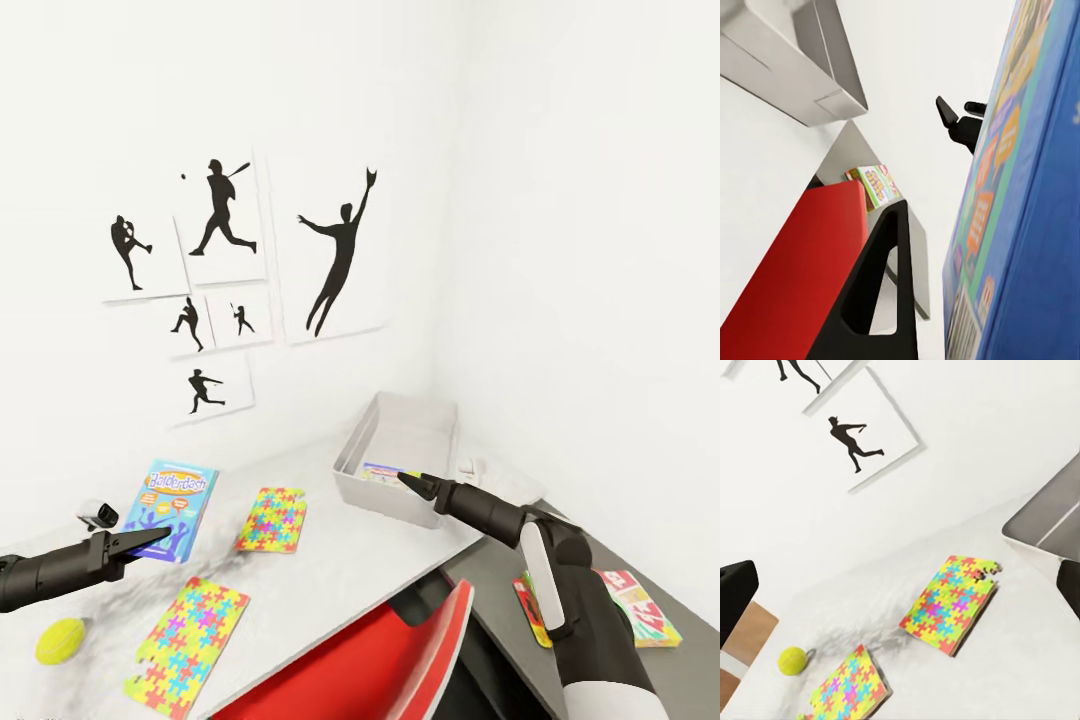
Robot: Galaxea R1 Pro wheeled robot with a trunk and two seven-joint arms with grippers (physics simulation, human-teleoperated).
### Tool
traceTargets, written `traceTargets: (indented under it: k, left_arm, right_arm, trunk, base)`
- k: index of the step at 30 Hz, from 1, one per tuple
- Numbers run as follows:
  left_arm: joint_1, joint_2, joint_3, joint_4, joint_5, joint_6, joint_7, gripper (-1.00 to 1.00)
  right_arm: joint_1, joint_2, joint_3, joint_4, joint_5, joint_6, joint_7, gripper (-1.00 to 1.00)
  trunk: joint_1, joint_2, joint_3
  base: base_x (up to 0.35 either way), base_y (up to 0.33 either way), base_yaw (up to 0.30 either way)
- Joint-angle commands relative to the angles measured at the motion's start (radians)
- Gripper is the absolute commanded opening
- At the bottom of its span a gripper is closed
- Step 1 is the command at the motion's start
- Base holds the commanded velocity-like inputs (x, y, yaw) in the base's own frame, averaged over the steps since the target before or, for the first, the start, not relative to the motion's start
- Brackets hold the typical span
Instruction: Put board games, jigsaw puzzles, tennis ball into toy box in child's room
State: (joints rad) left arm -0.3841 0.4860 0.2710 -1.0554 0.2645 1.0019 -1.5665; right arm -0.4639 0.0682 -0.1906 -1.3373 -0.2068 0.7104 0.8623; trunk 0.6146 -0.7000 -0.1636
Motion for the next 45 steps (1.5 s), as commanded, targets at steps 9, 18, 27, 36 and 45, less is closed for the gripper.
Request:
traceTargets:
  k: [9, 18, 27, 36, 45]
  left_arm:
    - [-0.001, -0.001, 0.015, 0.0, -0.001, 0.011, -0.004, -1.0]
    - [-0.001, -0.001, 0.017, 0.0, -0.001, 0.011, -0.004, -1.0]
    - [-0.001, -0.001, 0.017, 0.0, 0.0, 0.011, -0.004, -1.0]
    - [-0.001, -0.001, 0.017, 0.0, -0.001, 0.011, -0.004, -1.0]
    - [-0.001, -0.001, 0.017, 0.0, 0.001, 0.011, -0.004, -1.0]
  right_arm:
    - [-0.001, 0.001, -0.002, 0.0, -0.003, 0.006, 0.003, 1.0]
    - [-0.001, 0.001, -0.001, 0.0, -0.003, 0.006, 0.003, 1.0]
    - [-0.001, 0.001, -0.002, 0.0, -0.003, 0.006, 0.003, 1.0]
    - [-0.001, 0.001, -0.002, 0.0, -0.003, 0.006, 0.003, 1.0]
    - [-0.001, 0.001, -0.002, 0.0, -0.003, 0.006, 0.003, 1.0]
  trunk:
    - [0.0, -0.001, -0.002]
    - [0.0, -0.001, -0.002]
    - [0.0, -0.001, -0.002]
    - [0.0, -0.001, -0.002]
    - [0.0, -0.001, -0.002]
  base:
    - [0.11, -0.049, 0.025]
    - [0.125, -0.039, 0.0]
    - [0.053, -0.099, 0.021]
    - [0.009, -0.064, 0.136]
    - [0.045, -0.001, 0.007]
